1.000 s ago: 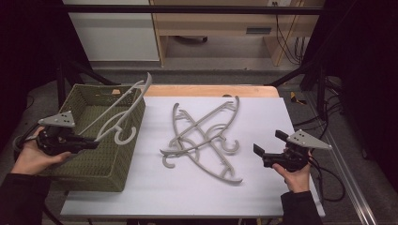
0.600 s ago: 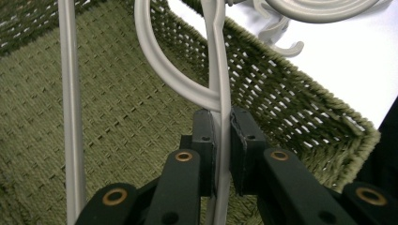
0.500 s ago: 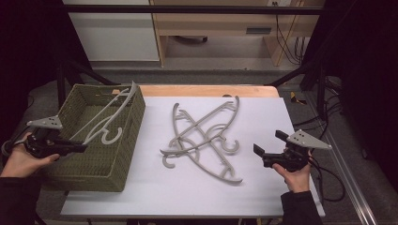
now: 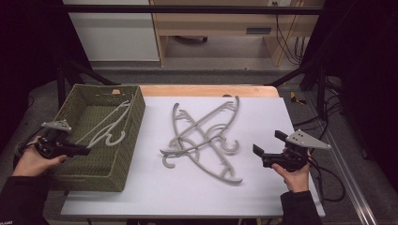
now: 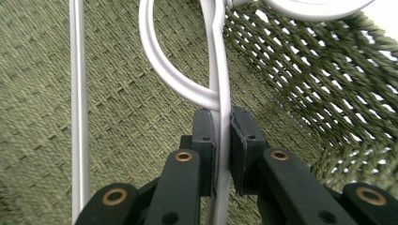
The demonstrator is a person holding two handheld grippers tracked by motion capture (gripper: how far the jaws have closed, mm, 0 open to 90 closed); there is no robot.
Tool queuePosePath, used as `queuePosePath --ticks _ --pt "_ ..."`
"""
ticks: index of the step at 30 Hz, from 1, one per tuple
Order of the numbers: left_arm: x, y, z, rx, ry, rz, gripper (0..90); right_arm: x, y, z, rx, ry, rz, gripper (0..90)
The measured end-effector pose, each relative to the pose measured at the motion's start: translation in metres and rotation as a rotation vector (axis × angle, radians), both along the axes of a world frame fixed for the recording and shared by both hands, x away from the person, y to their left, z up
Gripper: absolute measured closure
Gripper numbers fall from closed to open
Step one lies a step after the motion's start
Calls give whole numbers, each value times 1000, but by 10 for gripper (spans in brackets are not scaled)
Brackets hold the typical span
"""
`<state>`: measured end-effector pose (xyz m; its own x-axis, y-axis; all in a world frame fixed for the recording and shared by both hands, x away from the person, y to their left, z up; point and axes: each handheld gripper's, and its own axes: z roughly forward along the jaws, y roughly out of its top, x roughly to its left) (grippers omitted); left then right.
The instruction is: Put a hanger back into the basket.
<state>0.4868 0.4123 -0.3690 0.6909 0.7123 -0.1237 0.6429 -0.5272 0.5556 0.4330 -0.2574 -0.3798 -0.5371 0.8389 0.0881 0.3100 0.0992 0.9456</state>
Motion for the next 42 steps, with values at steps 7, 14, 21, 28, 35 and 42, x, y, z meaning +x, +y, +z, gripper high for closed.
queuePosePath --ticks 7,14,21,28,35,42 --pt "4 -6 -8 37 47 15 804 0 0 0 1 1 1 8" --pt "5 -19 -8 128 54 53 738 0 0 0 1 0 1 8" --pt "-1 -22 3 114 -46 89 590 -1 -1 1 4 -3 3 8" --pt "-10 -25 16 43 -163 148 412 -1 -2 1 5 -4 1 8" --pt "-22 -36 28 -41 -277 150 273 -1 -3 1 4 -7 -2 8" --pt "-36 -61 40 -104 -370 118 148 -2 -3 1 6 -7 -2 8"
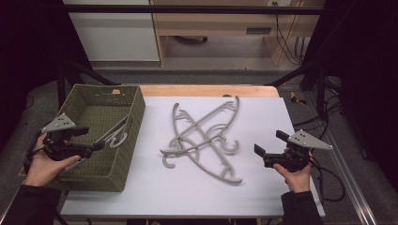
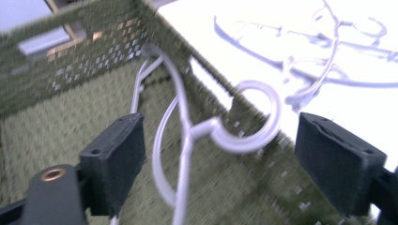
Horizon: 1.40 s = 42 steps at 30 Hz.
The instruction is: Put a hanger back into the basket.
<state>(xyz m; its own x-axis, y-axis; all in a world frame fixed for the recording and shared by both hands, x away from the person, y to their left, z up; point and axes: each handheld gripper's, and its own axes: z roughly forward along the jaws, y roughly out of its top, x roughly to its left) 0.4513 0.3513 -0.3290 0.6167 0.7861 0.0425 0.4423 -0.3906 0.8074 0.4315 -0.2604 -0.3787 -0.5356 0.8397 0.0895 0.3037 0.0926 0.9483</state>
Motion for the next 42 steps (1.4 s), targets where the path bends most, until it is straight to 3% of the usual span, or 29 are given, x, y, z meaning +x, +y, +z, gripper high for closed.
queuePosePath --ticks 8,12,21,25,42 --pt "-10 -41 7 -39 -63 -63 96 0 0 0 1 2 0 8" --pt "-14 -62 7 -88 -101 -86 92 1 0 -1 -2 4 1 8" --pt "-21 -108 -6 -148 -147 -153 97 0 -1 -1 1 3 -2 7" --pt "-21 -123 -13 -172 -140 -173 95 1 -1 -2 -3 3 -3 7" --pt "-2 -174 -26 -181 -95 -234 93 0 -3 -2 2 5 -7 7"
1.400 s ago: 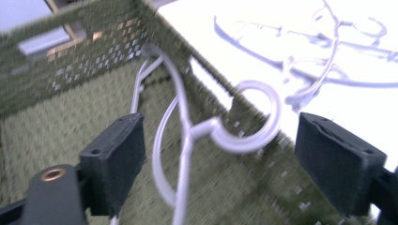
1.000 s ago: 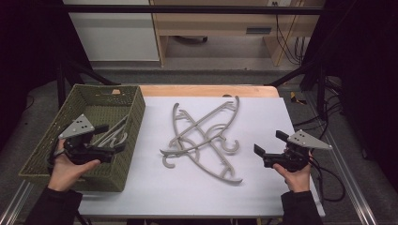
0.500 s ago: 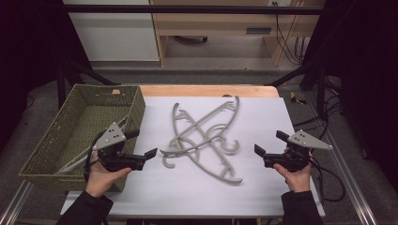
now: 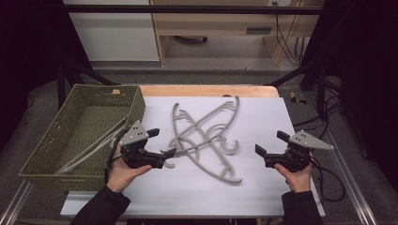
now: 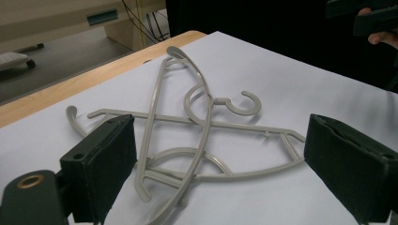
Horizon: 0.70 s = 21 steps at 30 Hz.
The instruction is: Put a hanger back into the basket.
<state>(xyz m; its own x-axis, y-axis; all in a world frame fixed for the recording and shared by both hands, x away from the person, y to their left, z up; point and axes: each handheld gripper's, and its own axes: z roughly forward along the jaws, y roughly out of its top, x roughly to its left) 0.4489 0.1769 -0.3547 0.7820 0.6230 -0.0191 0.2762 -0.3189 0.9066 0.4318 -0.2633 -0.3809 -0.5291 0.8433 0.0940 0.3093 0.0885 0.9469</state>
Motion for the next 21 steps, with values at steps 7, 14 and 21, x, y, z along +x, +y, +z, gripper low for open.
queuePosePath --ticks 7,14,21 --pt "16 -16 -9 20 16 18 99 0 1 -1 -9 3 12 6" --pt "34 -38 -22 95 56 2 113 0 1 0 -3 6 16 7" --pt "50 -60 -40 142 87 -26 142 1 3 -1 -9 9 16 7"
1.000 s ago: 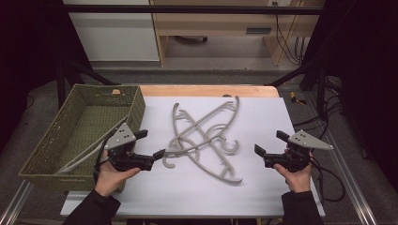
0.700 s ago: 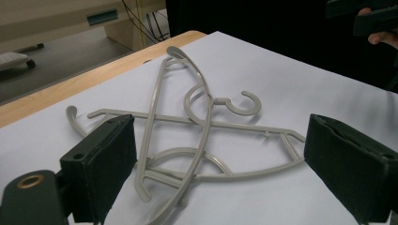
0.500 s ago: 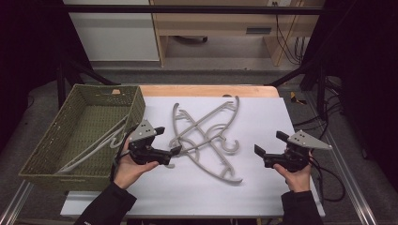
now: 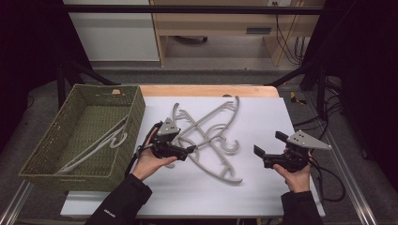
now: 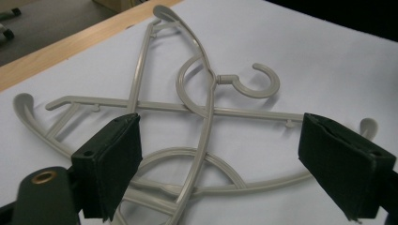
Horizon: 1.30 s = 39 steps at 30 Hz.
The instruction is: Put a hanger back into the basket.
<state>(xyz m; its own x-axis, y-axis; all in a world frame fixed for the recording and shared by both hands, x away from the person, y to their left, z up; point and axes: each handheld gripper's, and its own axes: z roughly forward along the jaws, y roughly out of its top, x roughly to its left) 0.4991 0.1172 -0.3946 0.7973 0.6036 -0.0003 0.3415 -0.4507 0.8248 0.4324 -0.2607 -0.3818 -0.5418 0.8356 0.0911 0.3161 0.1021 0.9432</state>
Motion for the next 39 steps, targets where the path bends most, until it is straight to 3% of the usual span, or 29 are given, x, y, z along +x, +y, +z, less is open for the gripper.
queuePosePath --ticks 19,27,39 --pt "42 -42 -46 164 115 -51 305 1 0 0 7 -1 10 7" --pt "53 -54 -64 194 157 -74 459 1 1 0 7 2 11 7" --pt "61 -64 -72 210 181 -71 733 1 0 0 9 0 15 7"
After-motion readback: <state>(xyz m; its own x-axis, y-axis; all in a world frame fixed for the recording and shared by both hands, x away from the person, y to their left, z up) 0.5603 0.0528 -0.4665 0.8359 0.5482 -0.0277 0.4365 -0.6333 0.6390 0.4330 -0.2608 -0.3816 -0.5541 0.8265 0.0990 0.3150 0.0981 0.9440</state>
